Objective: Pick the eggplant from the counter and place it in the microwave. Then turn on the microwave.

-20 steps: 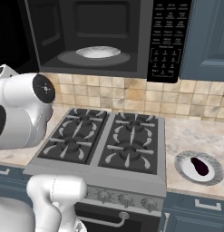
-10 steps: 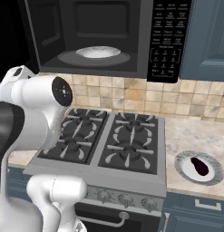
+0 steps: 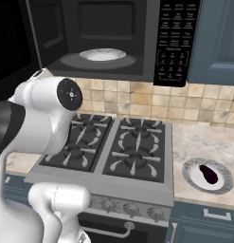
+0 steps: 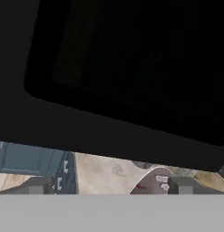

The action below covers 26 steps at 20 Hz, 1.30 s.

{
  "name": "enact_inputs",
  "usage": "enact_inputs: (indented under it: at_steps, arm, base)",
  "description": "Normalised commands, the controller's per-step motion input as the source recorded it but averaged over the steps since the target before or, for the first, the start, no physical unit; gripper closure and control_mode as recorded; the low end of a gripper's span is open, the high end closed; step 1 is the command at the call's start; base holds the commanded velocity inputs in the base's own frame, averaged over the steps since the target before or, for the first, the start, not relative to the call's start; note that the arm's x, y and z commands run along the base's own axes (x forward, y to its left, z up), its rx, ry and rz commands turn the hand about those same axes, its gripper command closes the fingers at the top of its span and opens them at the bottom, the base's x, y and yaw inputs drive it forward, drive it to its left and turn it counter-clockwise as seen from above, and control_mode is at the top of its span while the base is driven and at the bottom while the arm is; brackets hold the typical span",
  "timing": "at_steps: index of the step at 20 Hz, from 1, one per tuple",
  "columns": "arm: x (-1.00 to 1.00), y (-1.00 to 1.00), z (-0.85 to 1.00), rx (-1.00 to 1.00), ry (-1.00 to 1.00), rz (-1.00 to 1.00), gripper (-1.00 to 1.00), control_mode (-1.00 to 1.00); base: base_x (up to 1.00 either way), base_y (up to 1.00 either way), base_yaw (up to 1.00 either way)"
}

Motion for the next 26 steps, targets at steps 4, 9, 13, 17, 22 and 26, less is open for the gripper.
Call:
enact_inputs:
  at_steps: [4,9,13,17,22,26]
  arm:
    - [0.3,-0.24,0.0,-0.01,0.14,-0.24,-1.0,-1.0]
    - [0.2,-0.12,0.0,0.0,0.15,-0.21,-1.0,-1.0]
    - [0.16,-0.13,0.0,0.0,0.15,-0.21,-1.0,-1.0]
    - [0.19,-0.19,0.0,0.0,0.14,-0.21,-1.0,-1.0]
    - [0.16,-0.26,0.0,-0.02,0.11,-0.19,-1.0,-1.0]
    - [0.2,-0.28,-0.01,-0.02,0.08,-0.17,-1.0,-1.0]
  base:
    - [0.0,0.0,0.0]
    - [0.0,0.0,0.0]
    - [0.0,0.0,0.0]
    - [0.0,0.0,0.0]
    - [0.0,0.0,0.0]
    - [0.0,0.0,0.0]
